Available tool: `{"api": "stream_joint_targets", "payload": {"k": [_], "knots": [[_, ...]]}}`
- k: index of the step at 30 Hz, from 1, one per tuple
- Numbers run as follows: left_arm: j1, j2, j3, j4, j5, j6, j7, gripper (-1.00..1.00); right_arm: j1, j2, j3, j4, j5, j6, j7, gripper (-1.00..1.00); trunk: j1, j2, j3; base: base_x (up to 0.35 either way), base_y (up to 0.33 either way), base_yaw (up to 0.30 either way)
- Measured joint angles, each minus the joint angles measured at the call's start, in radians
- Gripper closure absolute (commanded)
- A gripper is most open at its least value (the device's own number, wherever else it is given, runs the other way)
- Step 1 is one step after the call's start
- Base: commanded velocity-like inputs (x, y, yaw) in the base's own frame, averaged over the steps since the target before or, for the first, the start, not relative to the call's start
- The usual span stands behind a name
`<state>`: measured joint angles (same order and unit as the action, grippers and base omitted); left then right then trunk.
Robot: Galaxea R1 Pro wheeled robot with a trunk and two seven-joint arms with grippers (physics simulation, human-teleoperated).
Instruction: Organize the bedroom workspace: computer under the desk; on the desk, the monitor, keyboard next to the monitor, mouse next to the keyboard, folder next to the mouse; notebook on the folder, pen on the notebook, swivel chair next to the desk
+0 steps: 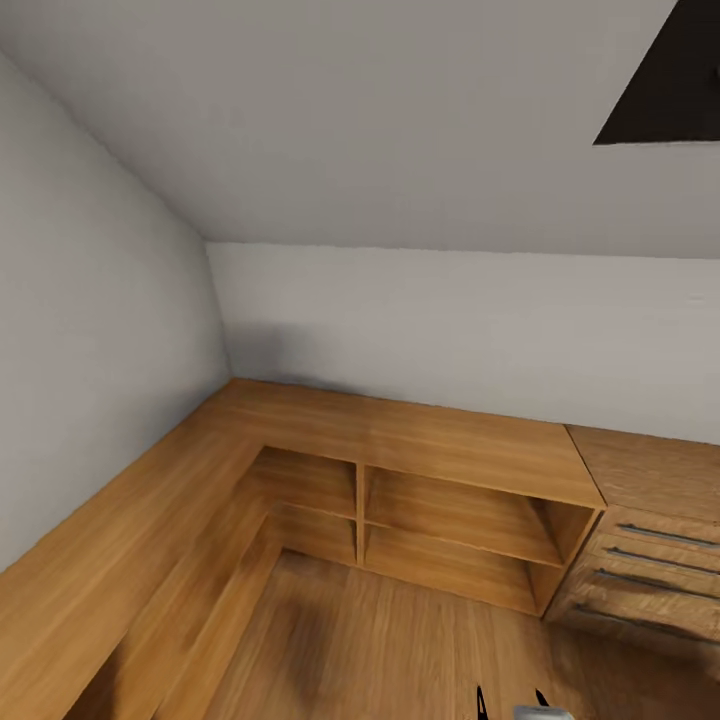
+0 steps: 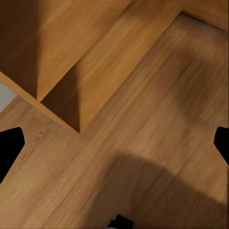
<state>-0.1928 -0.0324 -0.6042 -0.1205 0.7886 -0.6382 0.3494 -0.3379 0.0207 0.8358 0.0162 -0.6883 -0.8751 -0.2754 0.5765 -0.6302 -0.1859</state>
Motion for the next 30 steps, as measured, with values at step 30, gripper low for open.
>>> {"api": "stream_joint_targets", "payload": {"k": [30], "knots": [[0.0,0.0,0.002,0.0,0.0,-0.001,-0.001,-1.0,0.0,0.0,-0.002,0.0,-0.004,0.001,0.036,-1.0,0.0,0.0,0.021,0.0,0.073,-0.287]]}}
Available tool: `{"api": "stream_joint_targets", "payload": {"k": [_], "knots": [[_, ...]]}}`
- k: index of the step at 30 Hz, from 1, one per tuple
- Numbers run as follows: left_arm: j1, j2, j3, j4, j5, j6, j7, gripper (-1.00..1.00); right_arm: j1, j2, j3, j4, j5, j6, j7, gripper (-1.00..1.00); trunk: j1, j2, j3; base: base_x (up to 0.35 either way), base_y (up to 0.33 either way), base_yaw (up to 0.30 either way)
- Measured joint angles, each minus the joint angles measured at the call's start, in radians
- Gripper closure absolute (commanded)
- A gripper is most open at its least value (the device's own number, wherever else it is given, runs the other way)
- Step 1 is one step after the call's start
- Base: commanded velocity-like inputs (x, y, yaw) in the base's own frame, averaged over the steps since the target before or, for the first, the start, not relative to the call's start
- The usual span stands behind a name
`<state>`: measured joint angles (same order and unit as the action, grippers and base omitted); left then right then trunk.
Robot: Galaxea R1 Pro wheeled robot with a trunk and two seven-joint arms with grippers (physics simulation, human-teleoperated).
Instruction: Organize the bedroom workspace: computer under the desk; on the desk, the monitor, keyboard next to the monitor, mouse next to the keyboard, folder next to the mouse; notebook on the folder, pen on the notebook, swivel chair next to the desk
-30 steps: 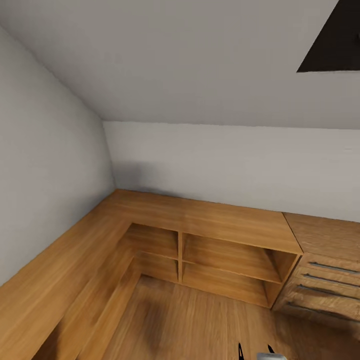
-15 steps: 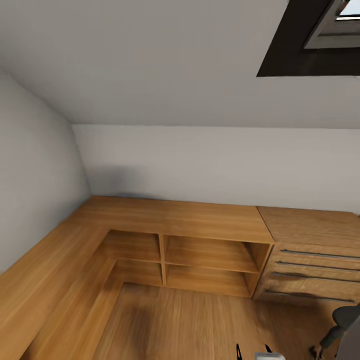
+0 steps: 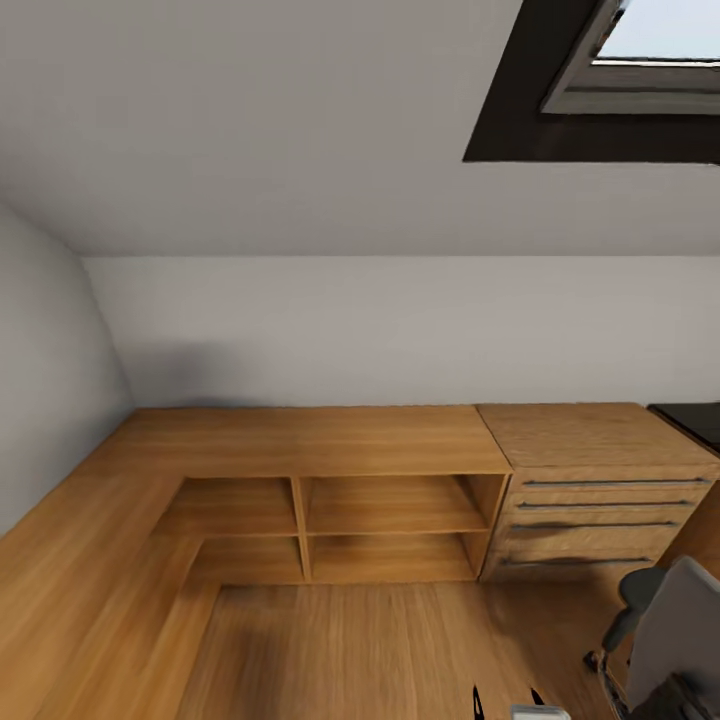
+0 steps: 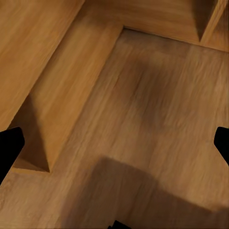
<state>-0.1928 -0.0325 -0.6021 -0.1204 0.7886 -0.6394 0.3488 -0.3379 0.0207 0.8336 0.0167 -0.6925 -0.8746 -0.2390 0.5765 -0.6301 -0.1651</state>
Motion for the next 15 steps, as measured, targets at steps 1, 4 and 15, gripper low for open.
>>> {"api": "stream_joint_targets", "payload": {"k": [1,4,15], "knots": [[0.0,0.0,0.0,0.0,0.0,0.0,0.0,-1.0,0.0,0.0,0.0,0.0,0.0,0.0,0.0,-1.0,0.0,0.0,0.001,0.0,0.059,-0.284],[0.0,0.0,0.0,0.0,0.0,0.001,0.0,-1.0,0.0,0.0,0.0,0.0,0.001,0.001,0.0,-1.0,0.0,0.0,0.003,0.0,0.031,-0.284],[0.0,0.001,0.003,0.0,0.003,0.001,0.001,-1.0,0.0,0.002,0.002,-0.001,0.002,0.015,0.004,-1.0,0.0,0.0,0.011,0.0,0.15,-0.284]]}}
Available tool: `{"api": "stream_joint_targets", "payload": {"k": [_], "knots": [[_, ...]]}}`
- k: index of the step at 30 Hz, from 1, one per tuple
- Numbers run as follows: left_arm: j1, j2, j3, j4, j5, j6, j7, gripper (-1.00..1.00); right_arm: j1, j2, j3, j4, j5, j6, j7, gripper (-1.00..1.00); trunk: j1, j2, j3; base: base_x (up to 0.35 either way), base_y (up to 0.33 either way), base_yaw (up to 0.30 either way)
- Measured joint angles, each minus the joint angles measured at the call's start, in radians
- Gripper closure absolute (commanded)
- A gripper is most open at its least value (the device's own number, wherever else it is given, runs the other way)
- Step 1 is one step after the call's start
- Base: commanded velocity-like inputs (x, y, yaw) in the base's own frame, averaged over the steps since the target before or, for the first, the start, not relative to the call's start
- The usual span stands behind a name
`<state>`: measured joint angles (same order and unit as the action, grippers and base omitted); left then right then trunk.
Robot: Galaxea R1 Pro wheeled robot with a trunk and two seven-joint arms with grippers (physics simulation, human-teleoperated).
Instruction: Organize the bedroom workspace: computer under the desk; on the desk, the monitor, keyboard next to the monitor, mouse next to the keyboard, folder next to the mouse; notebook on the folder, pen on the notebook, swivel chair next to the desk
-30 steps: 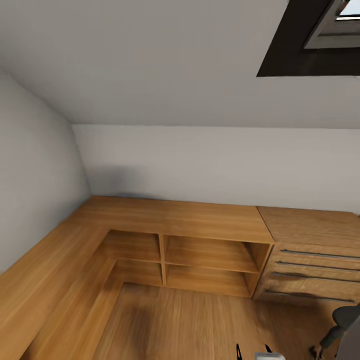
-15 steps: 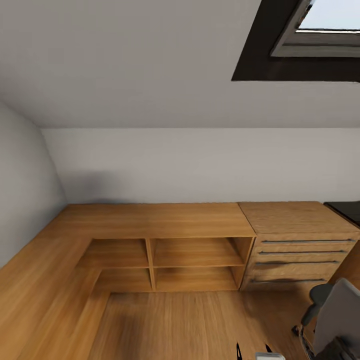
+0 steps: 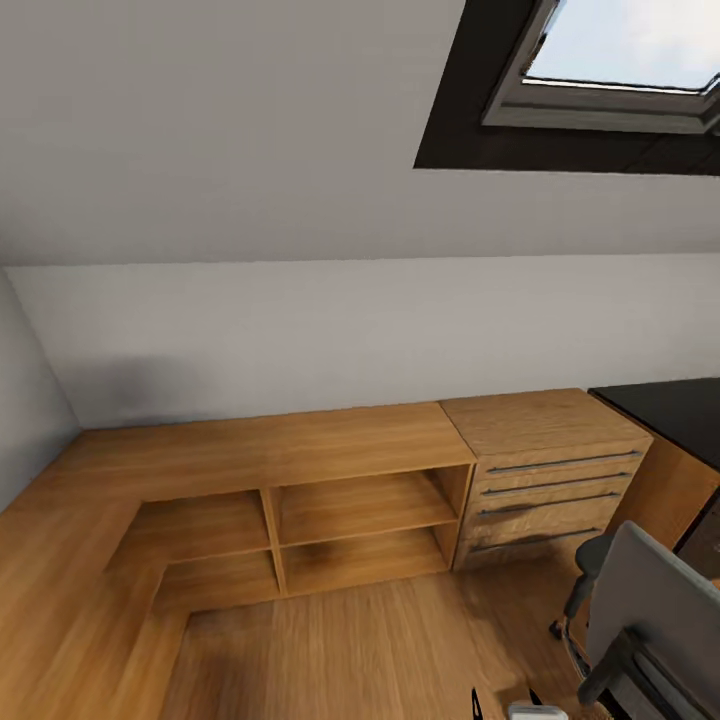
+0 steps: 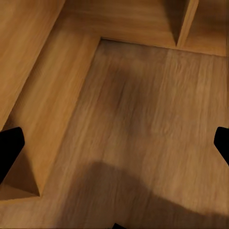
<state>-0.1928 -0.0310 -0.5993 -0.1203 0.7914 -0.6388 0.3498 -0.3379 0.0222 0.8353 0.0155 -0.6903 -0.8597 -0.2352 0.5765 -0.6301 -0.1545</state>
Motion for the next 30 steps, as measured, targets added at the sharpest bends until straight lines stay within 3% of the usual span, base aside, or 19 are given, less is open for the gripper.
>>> {"api": "stream_joint_targets", "payload": {"k": [8,30], "knots": [[0.0,-0.001,-0.001,0.0,0.0,0.0,0.0,-1.0,0.0,0.001,-0.001,-0.002,-0.002,0.023,0.001,-1.0,0.0,0.0,0.004,0.0,0.155,-0.287],[0.0,-0.001,-0.002,0.0,-0.001,0.0,-0.001,-1.0,0.0,0.008,-0.029,-0.007,-0.01,0.062,-0.003,-1.0,0.0,0.0,0.005,0.0,0.005,-0.296]]}}
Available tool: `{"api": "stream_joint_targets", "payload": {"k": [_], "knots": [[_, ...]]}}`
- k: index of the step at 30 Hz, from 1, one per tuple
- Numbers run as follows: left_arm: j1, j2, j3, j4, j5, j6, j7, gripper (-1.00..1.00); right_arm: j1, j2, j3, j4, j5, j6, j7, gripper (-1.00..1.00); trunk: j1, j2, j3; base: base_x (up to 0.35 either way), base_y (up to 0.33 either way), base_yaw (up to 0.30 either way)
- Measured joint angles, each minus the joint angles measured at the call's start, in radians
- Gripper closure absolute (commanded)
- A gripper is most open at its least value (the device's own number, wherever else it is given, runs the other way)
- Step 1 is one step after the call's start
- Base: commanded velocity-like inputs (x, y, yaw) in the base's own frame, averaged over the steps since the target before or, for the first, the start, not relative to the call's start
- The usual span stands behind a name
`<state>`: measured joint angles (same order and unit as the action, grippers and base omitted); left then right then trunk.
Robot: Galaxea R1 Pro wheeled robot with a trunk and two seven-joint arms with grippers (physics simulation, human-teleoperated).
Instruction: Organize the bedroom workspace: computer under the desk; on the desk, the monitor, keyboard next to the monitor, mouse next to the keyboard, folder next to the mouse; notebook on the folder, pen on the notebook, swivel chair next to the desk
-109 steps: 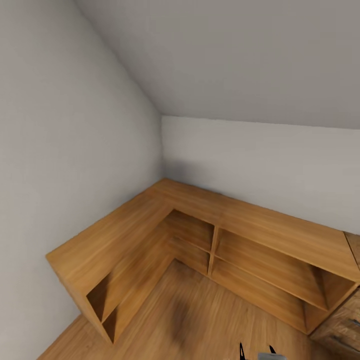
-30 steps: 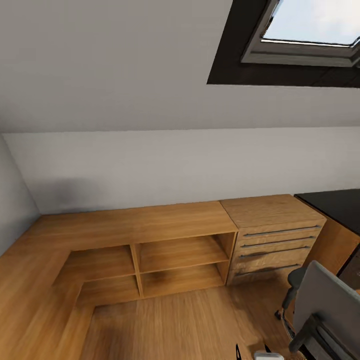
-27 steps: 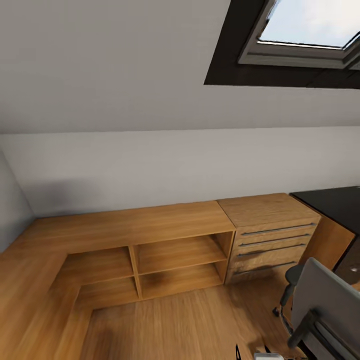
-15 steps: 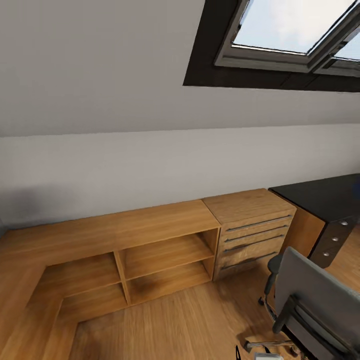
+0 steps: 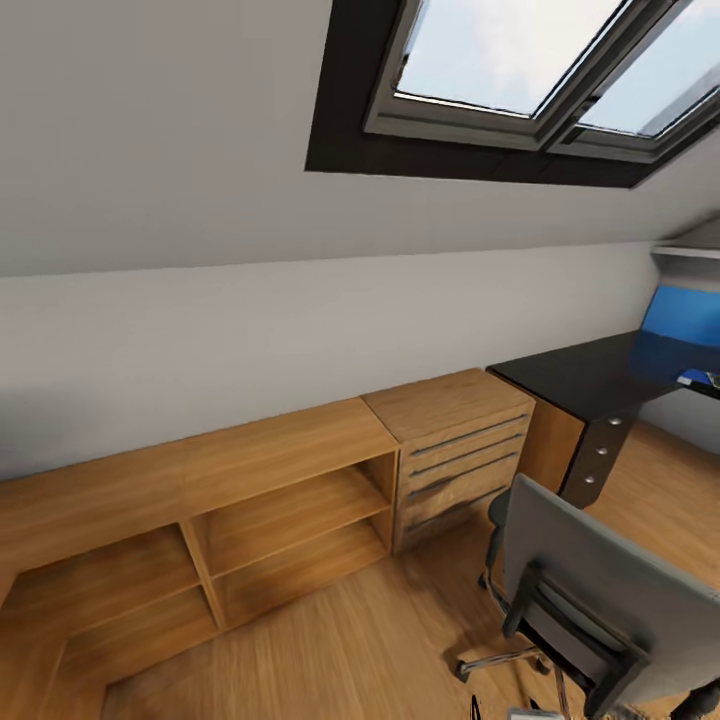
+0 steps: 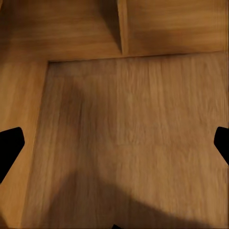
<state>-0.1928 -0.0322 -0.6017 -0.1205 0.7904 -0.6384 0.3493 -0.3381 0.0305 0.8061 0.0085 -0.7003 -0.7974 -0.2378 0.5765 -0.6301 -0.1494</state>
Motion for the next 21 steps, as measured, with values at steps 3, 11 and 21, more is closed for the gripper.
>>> {"api": "stream_joint_targets", "payload": {"k": [3,11,21], "knots": [[0.0,0.0,-0.001,0.0,-0.001,0.0,0.0,-1.0,0.0,-0.001,-0.001,0.0,0.0,0.001,0.001,-1.0,0.0,0.0,0.0,0.0,0.0,-0.297],[0.0,0.001,0.001,0.0,0.0,0.0,0.0,-1.0,0.0,-0.004,-0.003,0.0,0.001,0.001,0.002,-1.0,0.0,0.0,0.0,0.0,0.0,-0.297],[0.0,0.001,0.003,0.0,0.001,0.0,0.0,-1.0,0.0,-0.005,-0.004,0.0,0.001,-0.001,0.002,-1.0,0.0,0.0,0.0,0.0,0.0,-0.297]]}}
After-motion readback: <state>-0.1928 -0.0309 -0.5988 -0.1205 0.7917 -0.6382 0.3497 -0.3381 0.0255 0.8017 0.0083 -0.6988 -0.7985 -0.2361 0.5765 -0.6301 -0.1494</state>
